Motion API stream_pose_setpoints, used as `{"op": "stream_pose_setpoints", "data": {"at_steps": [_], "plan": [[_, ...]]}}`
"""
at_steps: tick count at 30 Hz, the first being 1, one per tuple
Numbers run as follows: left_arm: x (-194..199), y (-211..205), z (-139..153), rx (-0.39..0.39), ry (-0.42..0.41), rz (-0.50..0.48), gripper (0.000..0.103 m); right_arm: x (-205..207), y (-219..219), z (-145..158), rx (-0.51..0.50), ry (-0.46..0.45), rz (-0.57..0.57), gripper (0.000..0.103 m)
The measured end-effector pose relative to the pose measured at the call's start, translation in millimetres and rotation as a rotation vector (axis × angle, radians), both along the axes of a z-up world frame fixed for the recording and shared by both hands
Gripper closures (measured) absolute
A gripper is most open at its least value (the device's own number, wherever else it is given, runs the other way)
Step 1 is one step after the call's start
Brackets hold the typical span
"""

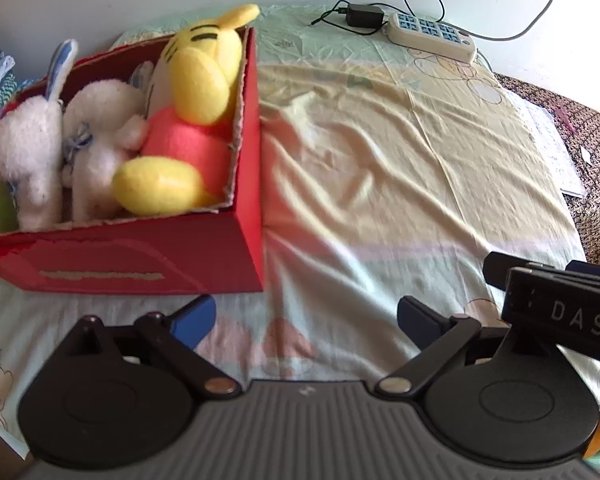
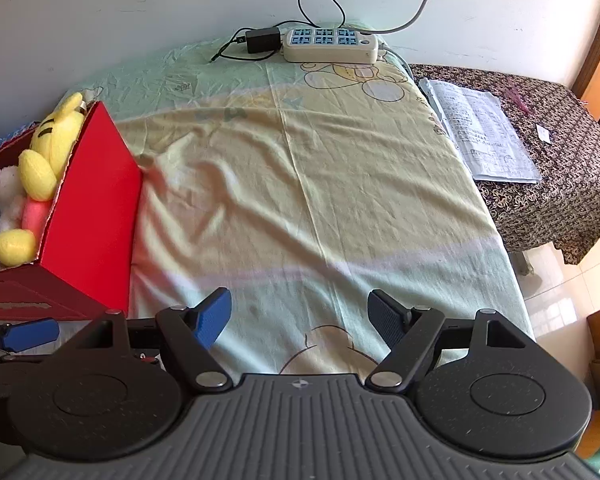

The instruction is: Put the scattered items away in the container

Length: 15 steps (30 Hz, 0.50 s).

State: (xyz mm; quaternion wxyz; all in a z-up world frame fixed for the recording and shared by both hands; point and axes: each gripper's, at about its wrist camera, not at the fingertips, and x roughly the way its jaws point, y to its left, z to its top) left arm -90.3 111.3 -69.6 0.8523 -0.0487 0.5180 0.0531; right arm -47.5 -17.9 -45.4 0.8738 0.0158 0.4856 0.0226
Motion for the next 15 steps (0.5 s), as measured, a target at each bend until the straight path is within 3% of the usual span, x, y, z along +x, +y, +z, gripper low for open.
{"op": "stream_pose_setpoints", "data": {"at_steps": [15], "plan": [[-8.7,8.8,-2.7,0.024,0.011,0.037,0.005,3.4,15.0,-2.5,0.023,-0.006,0.068,0.025]]}}
